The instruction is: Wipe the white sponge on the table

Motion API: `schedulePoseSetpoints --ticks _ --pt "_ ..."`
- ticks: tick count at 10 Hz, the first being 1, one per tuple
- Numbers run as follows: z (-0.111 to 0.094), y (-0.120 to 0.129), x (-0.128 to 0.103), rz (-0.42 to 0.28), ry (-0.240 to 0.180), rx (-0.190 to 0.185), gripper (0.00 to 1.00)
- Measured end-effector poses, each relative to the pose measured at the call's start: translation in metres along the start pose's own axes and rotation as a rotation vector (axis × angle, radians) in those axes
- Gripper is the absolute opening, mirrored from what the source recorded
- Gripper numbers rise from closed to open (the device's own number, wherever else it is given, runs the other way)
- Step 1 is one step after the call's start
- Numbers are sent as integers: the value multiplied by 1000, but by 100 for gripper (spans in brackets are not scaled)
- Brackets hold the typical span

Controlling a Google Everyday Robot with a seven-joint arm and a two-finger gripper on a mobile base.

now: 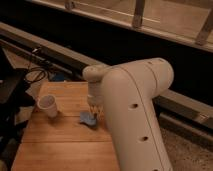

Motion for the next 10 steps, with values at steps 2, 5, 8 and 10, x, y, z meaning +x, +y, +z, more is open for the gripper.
schedulePoseSetpoints --ticks 2,5,8,10 --pt "5 18 8 -81 4 -7 0" --pt "21 77 35 -266 44 -39 0" --pt "46 112 66 -371 107 -33 0" --pt "55 110 70 -355 149 -21 0"
